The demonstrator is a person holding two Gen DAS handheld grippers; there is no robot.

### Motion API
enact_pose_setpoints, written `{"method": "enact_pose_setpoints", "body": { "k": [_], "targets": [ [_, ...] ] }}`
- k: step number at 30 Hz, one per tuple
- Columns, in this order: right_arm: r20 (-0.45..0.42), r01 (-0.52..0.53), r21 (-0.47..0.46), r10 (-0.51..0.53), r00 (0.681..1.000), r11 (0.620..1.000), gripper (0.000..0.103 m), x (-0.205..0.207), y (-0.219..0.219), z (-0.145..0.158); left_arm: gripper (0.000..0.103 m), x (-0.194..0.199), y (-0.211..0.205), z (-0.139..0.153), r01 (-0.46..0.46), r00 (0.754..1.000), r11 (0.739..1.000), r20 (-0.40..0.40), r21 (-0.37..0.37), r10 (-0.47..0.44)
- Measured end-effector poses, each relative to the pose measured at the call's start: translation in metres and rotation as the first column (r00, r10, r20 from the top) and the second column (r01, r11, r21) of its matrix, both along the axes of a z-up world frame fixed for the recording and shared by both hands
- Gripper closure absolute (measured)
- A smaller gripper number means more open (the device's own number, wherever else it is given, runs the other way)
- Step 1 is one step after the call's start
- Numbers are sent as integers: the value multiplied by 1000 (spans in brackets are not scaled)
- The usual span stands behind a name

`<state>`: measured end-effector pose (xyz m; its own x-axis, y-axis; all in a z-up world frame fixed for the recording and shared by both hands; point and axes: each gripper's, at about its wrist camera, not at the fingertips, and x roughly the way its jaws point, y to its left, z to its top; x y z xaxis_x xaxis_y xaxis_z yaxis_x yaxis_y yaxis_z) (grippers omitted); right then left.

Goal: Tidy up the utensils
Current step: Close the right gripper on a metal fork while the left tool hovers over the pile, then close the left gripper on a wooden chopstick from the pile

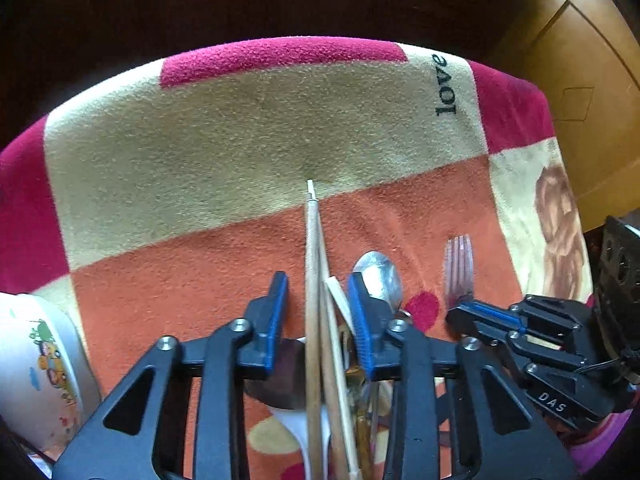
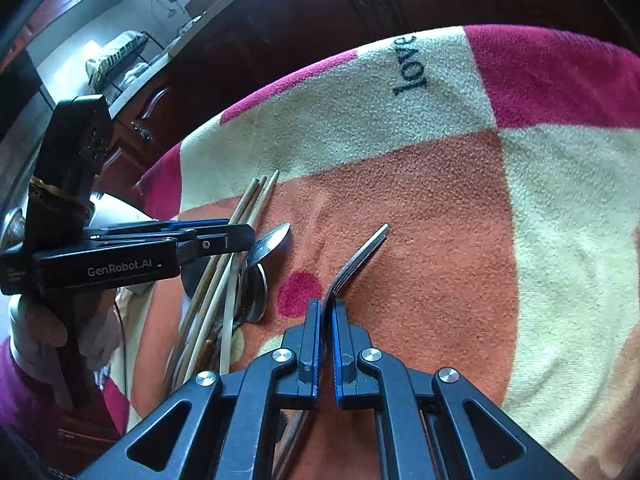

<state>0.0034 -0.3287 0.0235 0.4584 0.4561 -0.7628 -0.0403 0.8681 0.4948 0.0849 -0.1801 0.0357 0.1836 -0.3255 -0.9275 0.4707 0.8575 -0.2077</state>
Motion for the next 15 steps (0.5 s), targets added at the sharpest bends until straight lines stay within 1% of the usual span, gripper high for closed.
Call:
{"method": "enact_pose_setpoints", "body": {
  "k": [1, 4, 6, 8, 10, 12, 15],
  "targets": [
    [-3, 0, 4, 0, 1000, 1000, 101, 0, -1, 0, 85, -1, 0, 1, 1, 1000, 1000, -7, -8, -1],
    [-14, 0, 10, 0, 1000, 1000, 100, 3, -1, 0, 89, -7, 3, 8, 9, 1000, 1000, 6, -8, -9],
    [-6, -5, -5, 5, 1000, 1000, 100, 3, 0, 2, 93, -10, 10, 12, 10, 1000, 1000, 10, -9, -10],
    [14, -1, -22, 2, 1000, 1000, 100, 2, 2, 6, 95, -13, 15, 16, -2, 1000, 1000, 17, -17, 2],
    [27, -3, -14, 3, 1000, 1000, 100, 1, 4, 8, 97, -15, 23, 21, -11, 1000, 999, 22, -33, 12],
    [42, -2, -27, 3, 999, 1000, 100, -1, 7, 12, 98, -16, 31, 26, -27, 999, 999, 32, -38, 28],
    [62, -8, -40, 11, 998, 999, 100, -6, 10, 19, 98, -18, 42, 33, -47, 999, 997, 25, -67, 48]
  ]
}}
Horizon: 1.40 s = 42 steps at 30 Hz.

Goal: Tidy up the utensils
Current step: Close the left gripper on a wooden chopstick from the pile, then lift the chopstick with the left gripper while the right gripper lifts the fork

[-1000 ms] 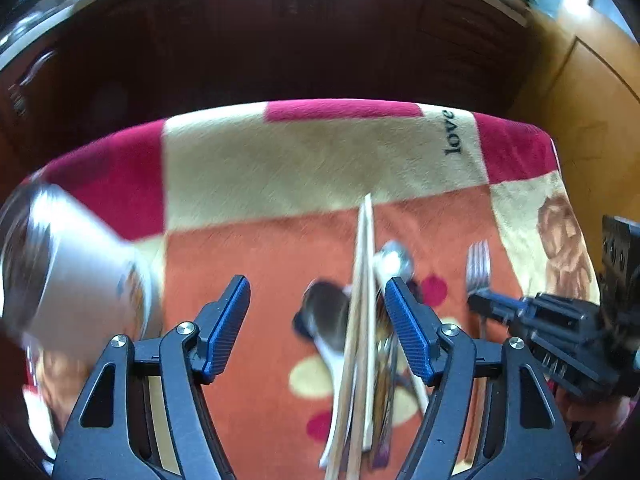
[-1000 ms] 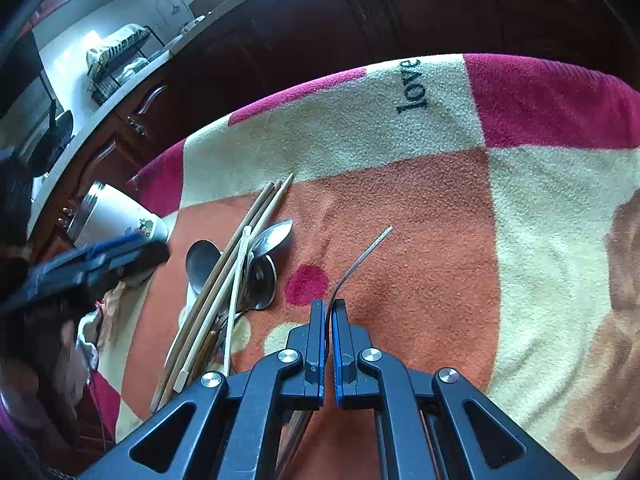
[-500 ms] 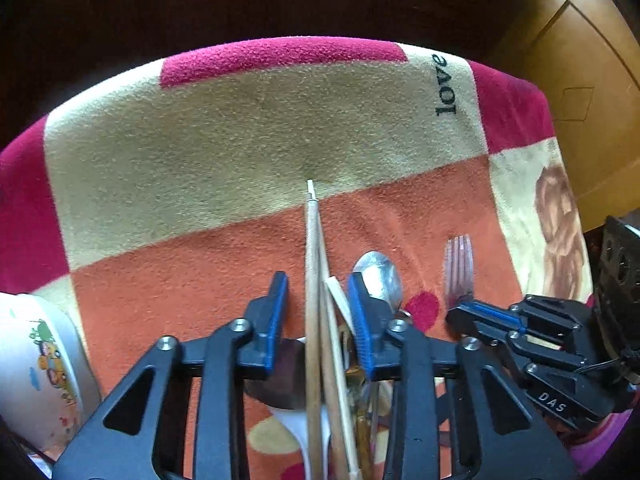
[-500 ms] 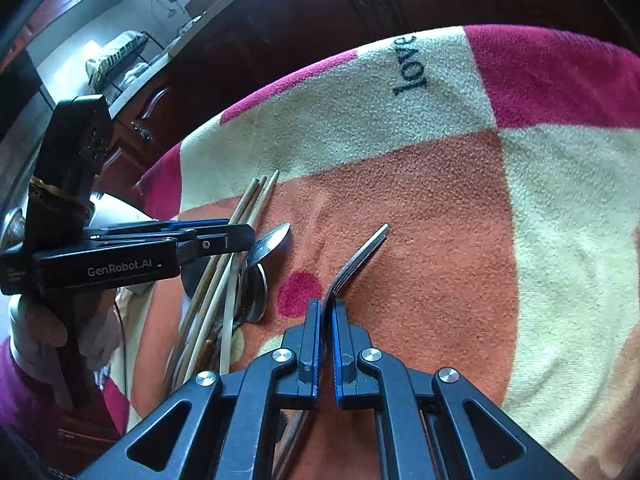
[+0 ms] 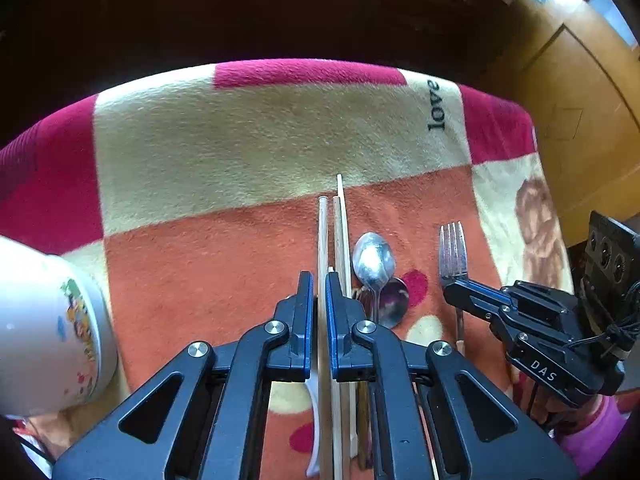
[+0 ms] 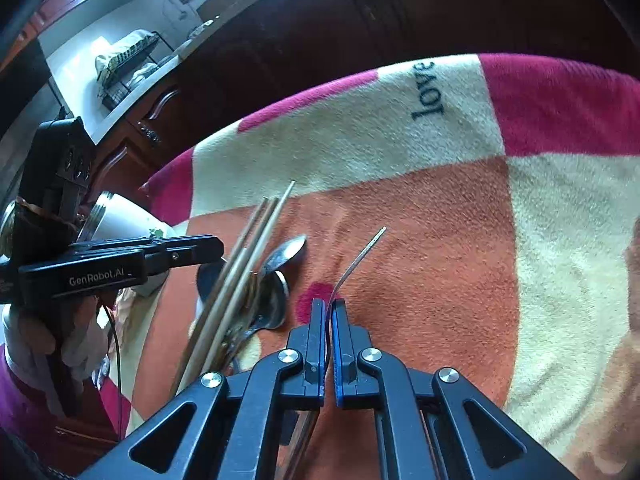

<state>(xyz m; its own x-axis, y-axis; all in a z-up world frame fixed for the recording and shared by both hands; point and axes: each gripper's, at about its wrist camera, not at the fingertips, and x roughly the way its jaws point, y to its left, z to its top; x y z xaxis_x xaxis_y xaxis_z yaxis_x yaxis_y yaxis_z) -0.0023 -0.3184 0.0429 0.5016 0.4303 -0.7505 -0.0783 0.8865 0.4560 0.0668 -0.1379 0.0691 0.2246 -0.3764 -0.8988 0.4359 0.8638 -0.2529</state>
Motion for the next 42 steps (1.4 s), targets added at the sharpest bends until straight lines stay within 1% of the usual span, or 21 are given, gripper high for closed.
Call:
{"method": "enact_pose_setpoints", "body": {
  "k": [1, 3, 6, 8, 10, 12, 17, 18, 19, 21, 24, 28, 33, 36, 38, 40, 41, 42],
  "targets": [
    [6, -3, -1, 3, 1000, 1000, 101, -2, 0, 3, 98, -1, 3, 3, -3, 1000, 1000, 2, -9, 3],
    [18, -6, -19, 6, 1000, 1000, 101, -4, 3, 6, 98, -3, 6, 7, -9, 1000, 1000, 19, 1, 9],
    [12, -3, -38, 4, 1000, 999, 101, -4, 5, 7, 98, 0, 7, 7, -39, 999, 999, 33, 3, 39],
    [8, -3, -33, 4, 1000, 999, 101, -5, 6, 6, 93, 5, 5, 4, -54, 998, 998, 17, -16, 55],
    [1, -3, -24, 3, 1000, 1000, 101, -7, 6, 5, 80, 11, 1, 0, -53, 999, 998, 3, -18, 53],
    [-11, -5, -18, 5, 1000, 1000, 101, -7, 6, 3, 79, 14, -6, -5, -42, 999, 999, -2, -7, 42],
    [-29, -21, -22, 21, 999, 1000, 101, -3, 4, -1, 79, 25, -21, -21, -28, 999, 999, -27, 29, 29],
    [-29, -22, -23, 21, 999, 999, 101, -2, 4, -2, 82, 26, -22, -23, -28, 999, 999, -28, 34, 29],
    [-30, -20, -23, 19, 999, 1000, 100, -1, 4, -3, 92, 27, -23, -24, -27, 999, 999, -28, 31, 28],
    [-29, -14, -16, 14, 999, 1000, 100, -1, 3, -3, 97, 27, -24, -23, -18, 999, 999, -26, 27, 18],
    [-11, -11, -14, 11, 1000, 1000, 100, -4, 2, 0, 98, 22, -22, -16, -7, 1000, 1000, -3, 14, 7],
    [29, -14, -14, 15, 999, 1000, 101, -11, 5, 11, 98, 13, -8, 2, -30, 999, 999, 31, -25, 30],
    [76, -38, -24, 40, 996, 999, 101, -19, 16, 31, 99, -4, 10, 28, -66, 995, 995, 63, -79, 71],
    [113, -54, -10, 54, 992, 999, 102, -24, 22, 47, 99, -20, 21, 47, -67, 991, 993, 106, -99, 77],
    [147, -64, -29, 68, 987, 998, 103, -29, 28, 60, 99, -29, 29, 57, -75, 989, 990, 117, -118, 89],
    [165, -76, -61, 85, 983, 995, 103, -30, 33, 67, 99, -36, 39, 63, -88, 986, 988, 129, -124, 104],
    [168, -69, -89, 83, 982, 994, 103, -31, 37, 68, 99, -38, 42, 64, -94, 985, 988, 131, -125, 110],
    [167, -58, -97, 74, 983, 994, 103, -30, 37, 67, 99, -41, 46, 64, -104, 984, 986, 129, -130, 121]
  ]
}}
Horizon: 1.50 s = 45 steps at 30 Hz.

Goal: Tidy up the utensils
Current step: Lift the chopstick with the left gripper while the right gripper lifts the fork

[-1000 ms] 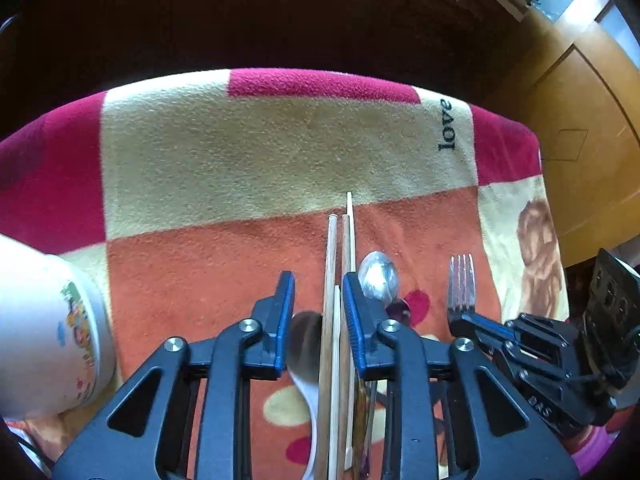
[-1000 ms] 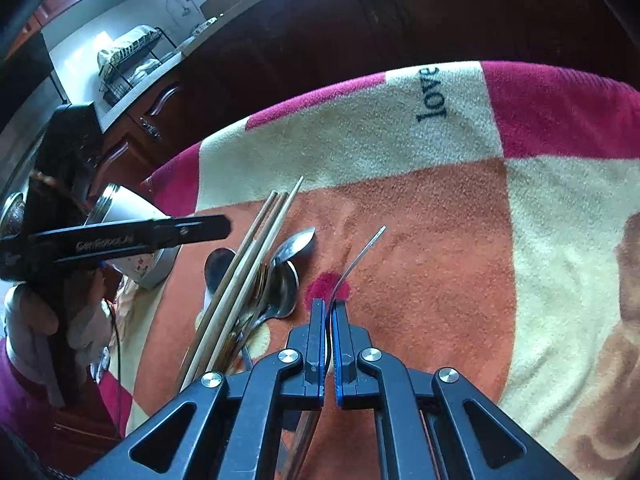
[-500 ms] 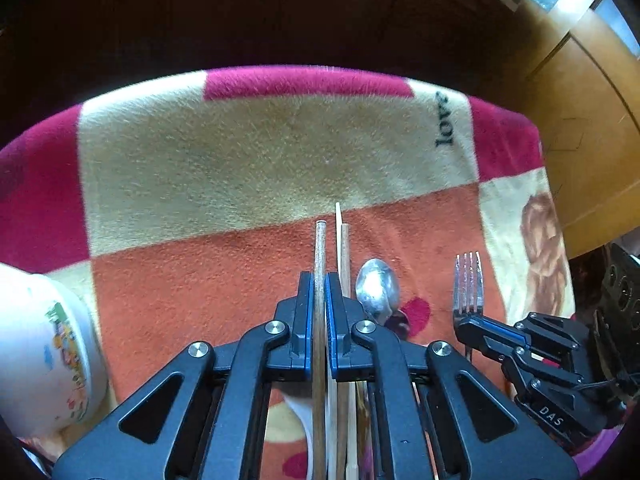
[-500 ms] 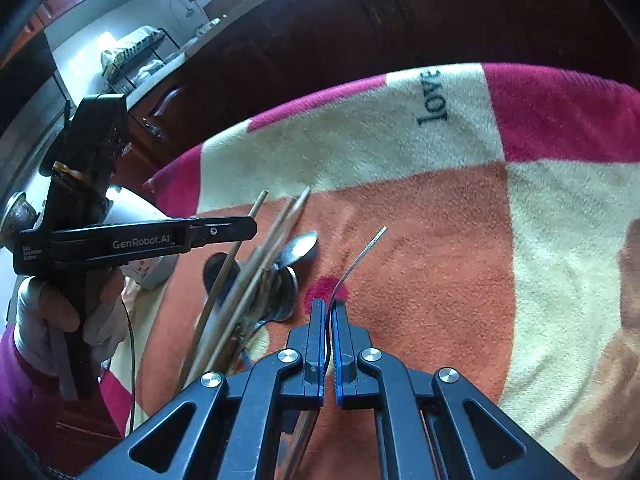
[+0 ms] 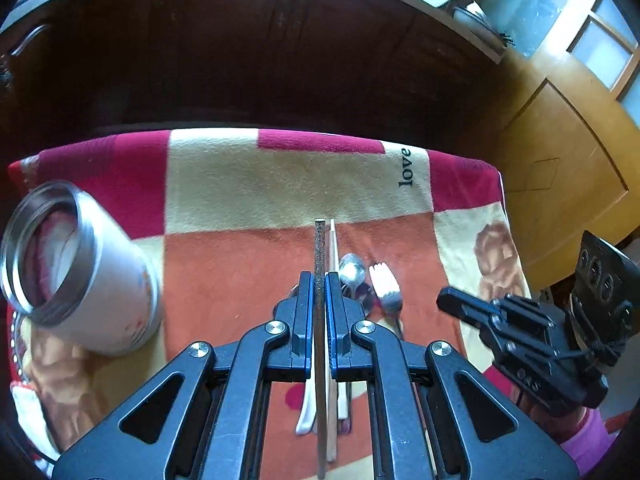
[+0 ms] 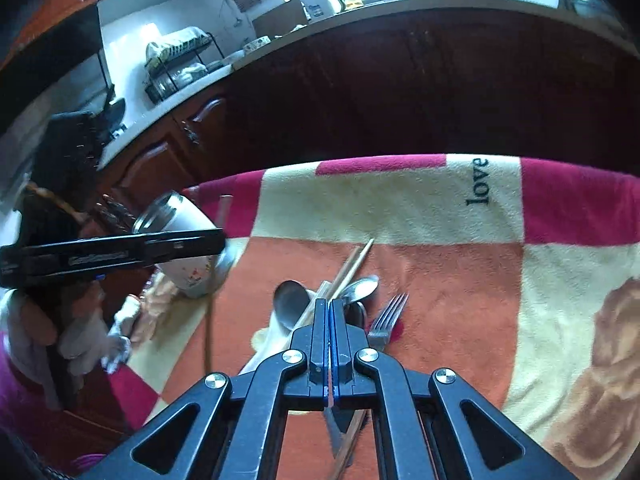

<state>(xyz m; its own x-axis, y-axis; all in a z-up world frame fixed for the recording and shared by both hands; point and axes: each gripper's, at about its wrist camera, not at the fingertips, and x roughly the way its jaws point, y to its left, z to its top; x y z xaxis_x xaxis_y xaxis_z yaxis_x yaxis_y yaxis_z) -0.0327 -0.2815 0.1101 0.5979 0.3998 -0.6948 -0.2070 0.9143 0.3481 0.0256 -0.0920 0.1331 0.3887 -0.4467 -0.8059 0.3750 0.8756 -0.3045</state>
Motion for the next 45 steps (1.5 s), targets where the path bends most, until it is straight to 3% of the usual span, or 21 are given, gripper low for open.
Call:
{"method": "enact_pose_setpoints", "body": {
  "k": [3, 4, 5, 7, 13, 14, 16, 22, 26, 45],
  "targets": [
    [-51, 49, -26, -50, 997, 998, 99, 9, -5, -11, 99, -10, 10, 1, -13, 1000, 1000, 0, -16, 13],
    [-81, 53, -47, -57, 995, 997, 89, 13, -4, -16, 99, -13, 12, 2, -18, 1000, 1000, 1, -20, 18],
    [-117, 55, -70, -63, 991, 996, 73, 17, -5, -25, 99, -14, 15, 3, -20, 1000, 1000, 2, -24, 20],
    [-140, 60, -70, -69, 988, 996, 68, 21, -8, -36, 99, -18, 17, 3, -22, 1000, 999, 0, -30, 22],
    [-240, 43, -70, -59, 969, 997, 69, 41, -7, -76, 99, -22, 21, 2, -31, 999, 999, -22, -41, 30],
    [-216, 38, -83, -55, 975, 996, 81, 42, -4, -78, 99, -23, 22, 3, -30, 999, 999, -22, -41, 29],
    [-194, 51, -79, -66, 979, 996, 83, 44, -3, -78, 99, -25, 23, 6, -33, 999, 999, -17, -39, 33],
    [-106, 83, -27, -86, 991, 996, 84, 20, -15, -46, 99, -33, 31, 13, -45, 999, 996, -10, -75, 44],
    [-49, 76, -45, -78, 996, 996, 84, 3, -12, -21, 99, -43, 33, 15, -47, 999, 996, -3, -81, 47],
    [74, -13, -13, 14, 997, 1000, 85, -33, 25, 24, 99, -75, 43, 48, -46, 998, 990, 44, -132, 52]
  ]
}}
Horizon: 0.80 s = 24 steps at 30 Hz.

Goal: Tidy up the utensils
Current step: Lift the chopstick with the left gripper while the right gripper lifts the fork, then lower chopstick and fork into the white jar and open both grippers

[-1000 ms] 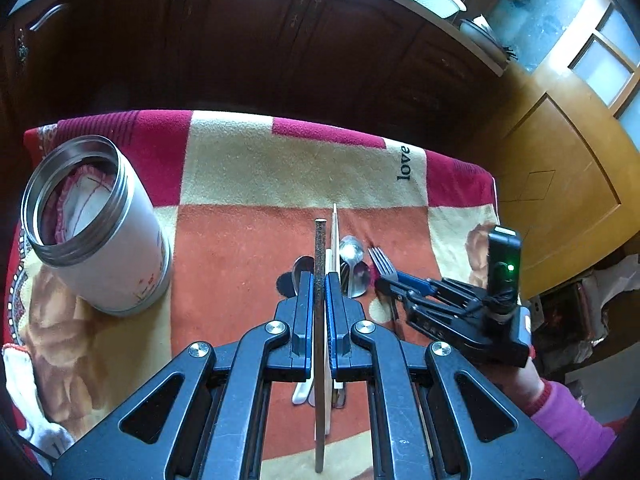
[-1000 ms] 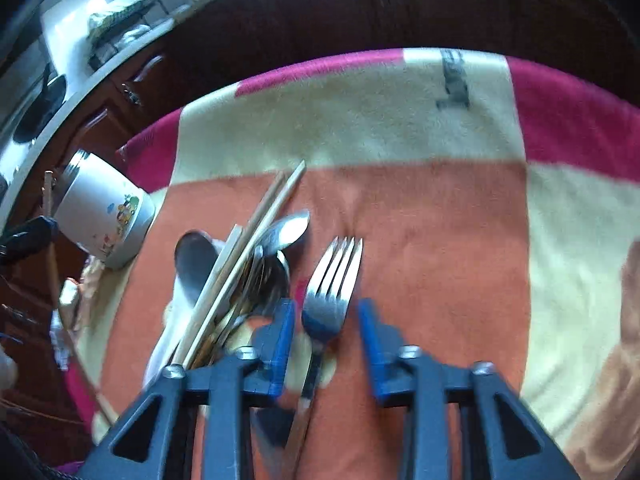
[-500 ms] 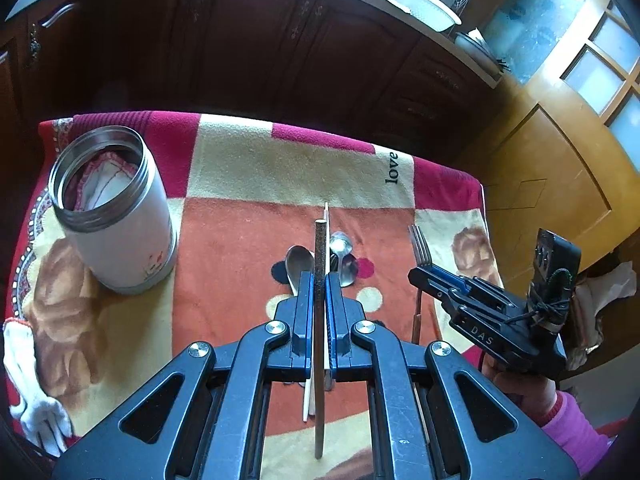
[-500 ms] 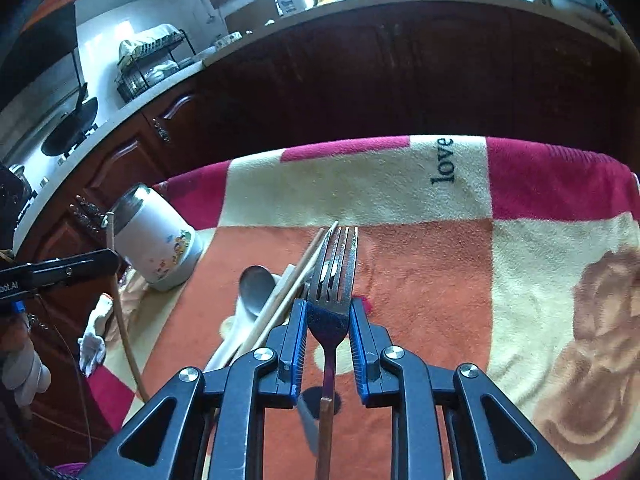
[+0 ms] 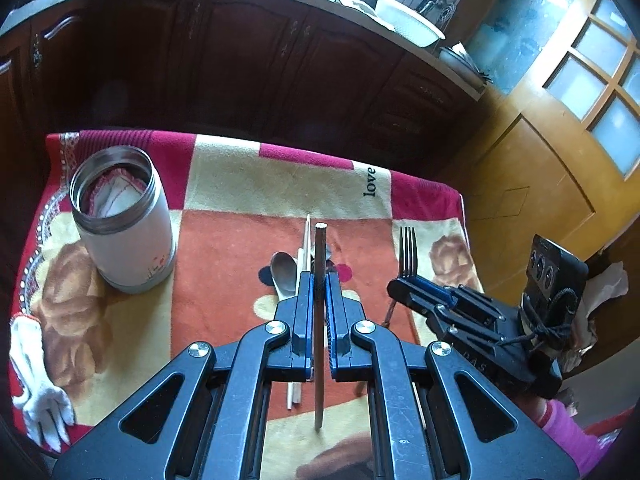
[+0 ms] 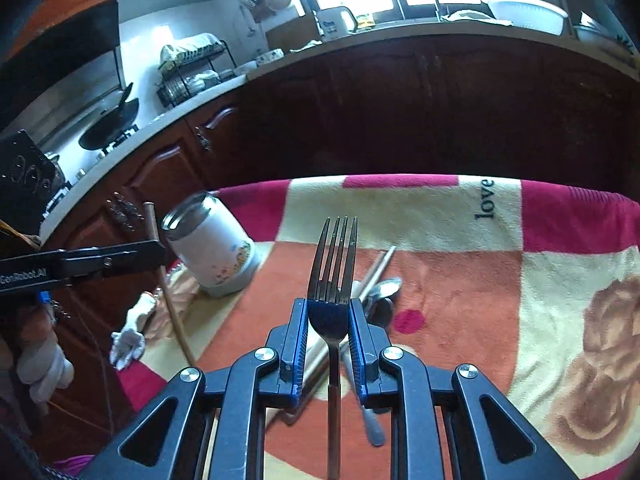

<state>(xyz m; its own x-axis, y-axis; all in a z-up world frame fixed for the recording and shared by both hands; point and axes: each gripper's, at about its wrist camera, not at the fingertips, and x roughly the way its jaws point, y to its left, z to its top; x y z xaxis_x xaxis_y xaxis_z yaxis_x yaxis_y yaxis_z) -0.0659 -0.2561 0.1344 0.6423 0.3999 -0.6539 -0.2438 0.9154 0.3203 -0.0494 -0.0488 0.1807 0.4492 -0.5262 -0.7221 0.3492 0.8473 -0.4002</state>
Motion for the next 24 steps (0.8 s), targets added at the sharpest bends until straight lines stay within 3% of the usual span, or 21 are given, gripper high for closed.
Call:
{"method": "enact_pose_setpoints", "body": {
  "k": [15, 16, 24],
  "targets": [
    [61, -118, -25, 120, 991, 993, 86, -33, 38, 19, 99, -25, -5, 9, 21, 1000, 1000, 23, -3, -21],
    [63, -120, -26, 121, 991, 992, 100, -33, 39, 21, 99, -26, -2, 13, 17, 999, 1000, 30, -6, -17],
    [99, -138, -40, 141, 985, 990, 101, -27, 52, 42, 99, -28, 23, 47, -18, 996, 1000, 89, -12, 19]
  ]
}}
